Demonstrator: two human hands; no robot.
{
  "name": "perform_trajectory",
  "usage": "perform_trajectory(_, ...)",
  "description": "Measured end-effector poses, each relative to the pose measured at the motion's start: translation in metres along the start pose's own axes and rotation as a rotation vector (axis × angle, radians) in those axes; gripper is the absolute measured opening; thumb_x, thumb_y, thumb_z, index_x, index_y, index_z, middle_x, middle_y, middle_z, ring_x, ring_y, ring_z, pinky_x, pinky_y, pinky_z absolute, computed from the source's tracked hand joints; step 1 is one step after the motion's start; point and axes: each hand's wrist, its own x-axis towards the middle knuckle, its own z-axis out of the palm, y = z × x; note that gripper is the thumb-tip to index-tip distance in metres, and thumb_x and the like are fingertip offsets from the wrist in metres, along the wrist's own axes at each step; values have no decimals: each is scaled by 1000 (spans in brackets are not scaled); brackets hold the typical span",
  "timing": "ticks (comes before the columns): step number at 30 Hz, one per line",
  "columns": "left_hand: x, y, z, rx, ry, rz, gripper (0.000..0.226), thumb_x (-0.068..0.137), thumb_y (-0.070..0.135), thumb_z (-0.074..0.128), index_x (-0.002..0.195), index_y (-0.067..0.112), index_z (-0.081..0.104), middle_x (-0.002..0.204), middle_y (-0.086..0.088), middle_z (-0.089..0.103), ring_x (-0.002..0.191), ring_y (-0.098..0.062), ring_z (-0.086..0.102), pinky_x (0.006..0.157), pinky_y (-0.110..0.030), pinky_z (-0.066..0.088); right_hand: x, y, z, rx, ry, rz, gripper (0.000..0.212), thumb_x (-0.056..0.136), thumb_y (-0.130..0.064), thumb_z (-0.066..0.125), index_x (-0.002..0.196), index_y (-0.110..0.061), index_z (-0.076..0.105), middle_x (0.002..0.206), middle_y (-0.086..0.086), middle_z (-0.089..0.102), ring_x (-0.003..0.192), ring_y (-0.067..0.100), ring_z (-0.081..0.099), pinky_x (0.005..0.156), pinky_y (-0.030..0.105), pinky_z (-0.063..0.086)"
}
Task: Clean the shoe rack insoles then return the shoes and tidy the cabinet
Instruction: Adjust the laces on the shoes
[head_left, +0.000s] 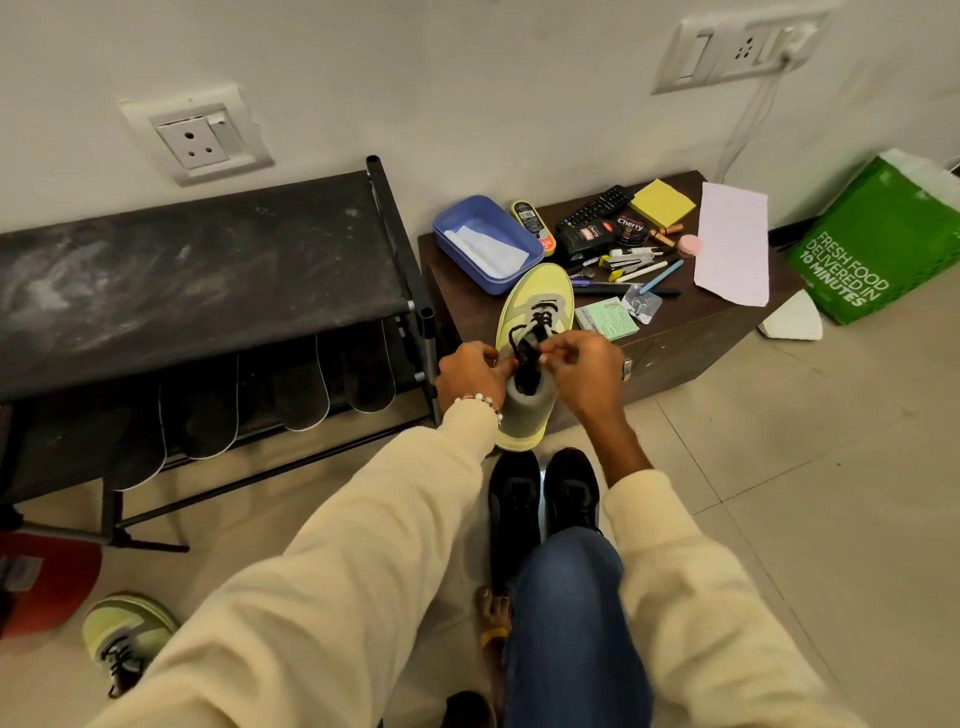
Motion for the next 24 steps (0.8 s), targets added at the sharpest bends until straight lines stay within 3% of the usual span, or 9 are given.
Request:
perform_trajectory(1, -3, 1, 2, 22, -2, -41, 34, 81, 46, 69, 100, 18, 72, 102, -11, 68, 97, -34, 64, 69, -29, 44, -5, 2, 6, 21, 75, 110, 31, 75, -21, 79, 103, -14, 67, 109, 10, 63, 102, 24, 59, 92, 39, 49)
perform_trajectory(3, -7, 1, 5, 52, -45, -107, 44, 81, 51, 66, 105, 15, 69, 110, -14, 62, 101, -39, 61, 71, -33, 45, -13, 6, 19, 83, 10, 357, 52, 71, -30, 82, 112, -11, 56, 117, 14, 54, 105, 30, 55, 88, 45, 51)
perform_trajectory(6, -10, 2, 1, 59, -151, -98, 45, 80, 47, 70, 112, 15, 68, 116, -15, 62, 104, -38, 60, 86, -38, 51, -14, 5, 25, 179, -102, 515, 44, 77, -20, 76, 111, -3, 53, 113, 20, 58, 94, 37, 62, 66, 53, 58)
perform_trajectory(9, -16, 5, -10, 58, -185, -46, 33, 81, 36, 71, 105, 14, 73, 105, -15, 68, 97, -36, 62, 85, -37, 53, -17, 1, 22, 38, -45, 430, 37, 80, -17, 70, 111, -1, 57, 115, 20, 58, 97, 38, 62, 72, 51, 57)
perform_trajectory(13, -40, 6, -30, 16, -165, -11, 26, 79, 34, 70, 89, 11, 75, 89, -14, 68, 88, -33, 64, 69, -30, 49, -39, -12, 10, -42, 60, 348, 31, 82, -17, 63, 109, -1, 59, 113, 21, 59, 101, 38, 58, 82, 47, 55)
perform_trajectory(15, -58, 6, -47, -21, -130, 48, 24, 78, 36, 70, 92, 16, 76, 88, -12, 70, 89, -31, 64, 73, -32, 52, -57, -23, 1, -43, 90, 305, 30, 83, -18, 61, 108, -2, 60, 111, 21, 60, 100, 38, 58, 83, 44, 54)
perform_trajectory(18, -85, 5, -80, -81, -17, 130, 33, 78, 43, 71, 105, 24, 74, 93, -7, 73, 91, -26, 65, 82, -36, 55, -88, -53, -13, -44, 151, 182, 29, 83, -21, 61, 108, -7, 64, 106, 18, 64, 100, 36, 59, 81, 37, 49)
perform_trajectory(22, -120, -9, -137, -181, 188, 182, 43, 76, 51, 71, 114, 30, 70, 93, 3, 74, 86, -15, 67, 73, -23, 54, -134, -103, -17, 82, 176, -54, 28, 81, -18, 60, 106, -8, 67, 100, 16, 68, 97, 35, 60, 81, 36, 49)
perform_trajectory(24, -140, -22, -171, -211, 283, 177, 44, 74, 57, 69, 110, 32, 70, 83, 8, 72, 81, -11, 67, 75, -26, 54, -158, -129, -11, 115, 150, -179, 26, 81, -17, 61, 105, -10, 67, 98, 14, 70, 96, 33, 60, 76, 29, 43)
